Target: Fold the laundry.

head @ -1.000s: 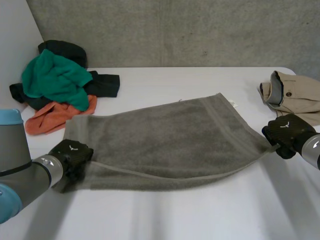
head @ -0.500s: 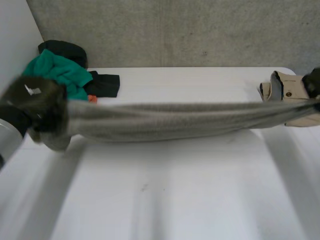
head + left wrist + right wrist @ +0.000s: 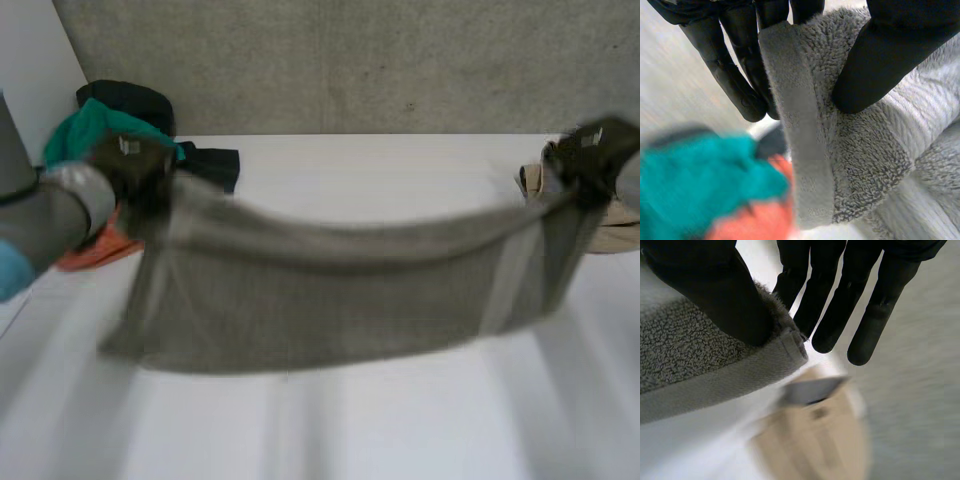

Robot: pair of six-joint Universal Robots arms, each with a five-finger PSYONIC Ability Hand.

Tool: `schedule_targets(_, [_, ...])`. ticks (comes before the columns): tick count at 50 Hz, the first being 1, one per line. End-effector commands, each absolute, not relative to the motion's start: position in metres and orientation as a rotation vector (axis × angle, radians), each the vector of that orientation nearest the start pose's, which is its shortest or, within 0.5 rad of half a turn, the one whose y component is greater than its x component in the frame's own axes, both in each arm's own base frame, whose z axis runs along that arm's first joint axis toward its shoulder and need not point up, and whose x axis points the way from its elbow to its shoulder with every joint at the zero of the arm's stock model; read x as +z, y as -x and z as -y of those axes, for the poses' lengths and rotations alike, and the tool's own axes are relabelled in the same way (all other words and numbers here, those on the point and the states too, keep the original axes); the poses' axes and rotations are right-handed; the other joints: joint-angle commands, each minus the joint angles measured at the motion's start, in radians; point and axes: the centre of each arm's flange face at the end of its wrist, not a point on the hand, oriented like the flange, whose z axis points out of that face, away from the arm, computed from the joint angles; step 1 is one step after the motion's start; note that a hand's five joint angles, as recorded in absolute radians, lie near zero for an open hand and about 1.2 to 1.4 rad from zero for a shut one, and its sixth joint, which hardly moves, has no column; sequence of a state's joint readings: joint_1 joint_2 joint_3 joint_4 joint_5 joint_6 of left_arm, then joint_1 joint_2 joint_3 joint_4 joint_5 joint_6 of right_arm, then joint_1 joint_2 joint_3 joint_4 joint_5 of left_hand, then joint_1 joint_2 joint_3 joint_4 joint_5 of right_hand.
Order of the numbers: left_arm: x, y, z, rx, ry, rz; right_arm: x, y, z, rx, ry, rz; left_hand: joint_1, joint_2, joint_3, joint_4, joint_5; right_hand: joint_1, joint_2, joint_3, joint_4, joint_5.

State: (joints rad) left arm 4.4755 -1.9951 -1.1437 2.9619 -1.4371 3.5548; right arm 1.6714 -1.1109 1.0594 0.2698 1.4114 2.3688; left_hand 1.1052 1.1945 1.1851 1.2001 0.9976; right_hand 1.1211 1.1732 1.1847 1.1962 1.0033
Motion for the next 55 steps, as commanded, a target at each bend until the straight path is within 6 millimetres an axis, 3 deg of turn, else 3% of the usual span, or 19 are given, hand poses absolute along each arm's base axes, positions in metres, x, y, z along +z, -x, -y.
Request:
schedule_targets(1, [0.391, 0.239, 0.363, -2.619, -0.598, -1.579, 0.37, -0.176, 0.411, -2.858, 0.658, -1.864, 0.291, 0.202, 0.211, 0.196, 0.224, 0.275, 0.223, 0.212, 0.2, 0.218])
schedule_targets(3, [0.412, 0.238, 0.362, -2.749, -0.497, -1.422, 0.397, -0.171, 0.409, -2.984, 0.52, -1.673, 0.291, 0.202, 0.211, 0.196, 0.224, 0.275, 0.223, 0.212, 0.2, 0.218])
schedule_targets(5, [0.417, 0.236, 0.363, -2.796, -0.452, -1.358, 0.403, -0.171, 0.407, -3.005, 0.497, -1.628, 0.291, 0.202, 0.211, 0.196, 0.224, 0.275, 0.223, 0.212, 0.2, 0.218])
schedule_targets(10, [0.389, 0.231, 0.368, -2.749, -0.453, -1.471, 0.384, -0.175, 0.403, -2.903, 0.587, -1.728, 0.291, 0.202, 0.211, 0.196, 0.224, 0.275, 0.223, 0.212, 0.2, 0.218])
schedule_targets(14, [0.345, 0.23, 0.367, -2.653, -0.508, -1.651, 0.349, -0.18, 0.399, -2.726, 0.704, -1.864, 0.291, 0.202, 0.211, 0.196, 0.224, 0.275, 0.223, 0.212, 0.2, 0.218])
schedule_targets(15, [0.324, 0.23, 0.365, -2.607, -0.531, -1.734, 0.331, -0.182, 0.397, -2.643, 0.752, -1.924, 0.291, 0.202, 0.211, 0.196, 0.224, 0.275, 0.223, 0.212, 0.2, 0.218])
schedule_targets(18, [0.288, 0.23, 0.36, -2.519, -0.568, -1.871, 0.299, -0.184, 0.393, -2.506, 0.815, -2.023, 0.291, 0.202, 0.211, 0.196, 0.224, 0.275, 0.223, 0.212, 0.2, 0.218])
schedule_targets(19, [0.263, 0.229, 0.356, -2.449, -0.601, -1.959, 0.276, -0.185, 0.389, -2.412, 0.855, -2.087, 0.291, 0.202, 0.211, 0.196, 0.224, 0.275, 0.223, 0.212, 0.2, 0.218])
schedule_targets(22, [0.222, 0.229, 0.347, -2.341, -0.657, -2.097, 0.242, -0.185, 0.383, -2.28, 0.91, -2.179, 0.291, 0.202, 0.211, 0.196, 0.224, 0.275, 0.223, 0.212, 0.2, 0.218])
schedule_targets(25, [0.161, 0.223, 0.335, -2.155, -0.732, -2.277, 0.189, -0.184, 0.369, -2.081, 1.012, -2.312, 0.291, 0.202, 0.211, 0.196, 0.224, 0.275, 0.223, 0.212, 0.2, 0.218])
schedule_targets(29, [0.121, 0.215, 0.324, -1.981, -0.804, -2.371, 0.151, -0.182, 0.357, -1.936, 1.134, -2.404, 0.242, 0.153, 0.162, 0.147, 0.175, 0.275, 0.223, 0.212, 0.2, 0.218])
schedule_targets(33, [0.109, 0.21, 0.315, -1.894, -0.88, -2.376, 0.142, -0.178, 0.354, -1.902, 1.226, -2.427, 0.154, 0.064, 0.074, 0.059, 0.087, 0.275, 0.223, 0.212, 0.2, 0.218])
schedule_targets(40, [0.125, 0.212, 0.297, -1.929, -0.954, -2.345, 0.156, -0.176, 0.35, -1.92, 1.21, -2.428, -0.14, -0.229, -0.22, -0.235, -0.207, 0.275, 0.223, 0.212, 0.2, 0.218])
schedule_targets(55, [0.125, 0.216, 0.28, -1.926, -1.062, -2.241, 0.155, -0.175, 0.344, -1.908, 1.161, -2.435, -0.161, -0.25, -0.241, -0.256, -0.228, 0.275, 0.223, 0.212, 0.2, 0.218])
